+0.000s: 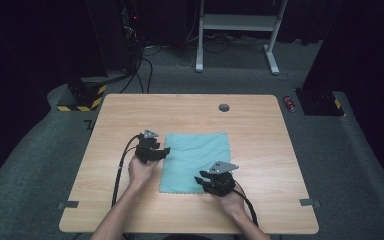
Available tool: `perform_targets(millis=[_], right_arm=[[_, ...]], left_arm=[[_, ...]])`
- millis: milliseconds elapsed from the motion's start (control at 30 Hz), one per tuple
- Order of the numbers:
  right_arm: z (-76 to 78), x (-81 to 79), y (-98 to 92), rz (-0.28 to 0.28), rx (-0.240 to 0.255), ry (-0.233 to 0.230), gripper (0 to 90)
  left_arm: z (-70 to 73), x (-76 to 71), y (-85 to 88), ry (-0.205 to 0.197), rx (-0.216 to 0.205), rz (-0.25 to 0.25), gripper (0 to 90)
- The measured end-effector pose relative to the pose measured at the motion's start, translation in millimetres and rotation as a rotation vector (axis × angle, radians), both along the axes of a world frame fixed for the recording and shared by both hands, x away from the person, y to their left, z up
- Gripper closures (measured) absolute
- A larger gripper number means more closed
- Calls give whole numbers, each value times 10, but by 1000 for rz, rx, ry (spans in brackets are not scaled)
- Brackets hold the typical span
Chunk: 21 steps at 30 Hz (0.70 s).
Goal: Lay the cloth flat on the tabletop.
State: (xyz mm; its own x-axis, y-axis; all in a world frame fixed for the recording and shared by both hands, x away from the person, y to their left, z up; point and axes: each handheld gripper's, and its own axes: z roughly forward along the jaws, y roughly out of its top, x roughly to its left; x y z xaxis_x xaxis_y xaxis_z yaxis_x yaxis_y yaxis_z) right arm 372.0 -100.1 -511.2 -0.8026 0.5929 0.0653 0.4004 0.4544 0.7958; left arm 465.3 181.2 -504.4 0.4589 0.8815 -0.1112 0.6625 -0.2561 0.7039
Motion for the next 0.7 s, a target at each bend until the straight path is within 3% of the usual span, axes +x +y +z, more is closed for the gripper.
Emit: perform_targets(millis=[67, 167, 200, 233, 367, 500, 700], right_arm=[[-13, -7, 52, 10, -1, 5, 666], [-16, -19, 117, 24, 6, 4, 668], [-13, -22, 137, 29, 8, 7, 669], [-10, -26, 166, 37, 15, 7, 670], [4, -42, 264, 63, 5, -4, 671], [37, -69, 355, 80, 15, -6, 672], [40, -118, 536, 126, 3, -14, 673]], left_arm=[[5, 43, 23, -27, -26, 15, 475], [-20, 110, 93, -26, -81, 59, 483], [-30, 162, 111, 13, -70, 56, 484], [-32, 204, 104, 25, -49, 52, 478], [43, 308, 75, -3, -49, 57, 480], [103, 435, 15, 0, -46, 51, 484], [70, 605, -68, 14, -41, 71, 480]])
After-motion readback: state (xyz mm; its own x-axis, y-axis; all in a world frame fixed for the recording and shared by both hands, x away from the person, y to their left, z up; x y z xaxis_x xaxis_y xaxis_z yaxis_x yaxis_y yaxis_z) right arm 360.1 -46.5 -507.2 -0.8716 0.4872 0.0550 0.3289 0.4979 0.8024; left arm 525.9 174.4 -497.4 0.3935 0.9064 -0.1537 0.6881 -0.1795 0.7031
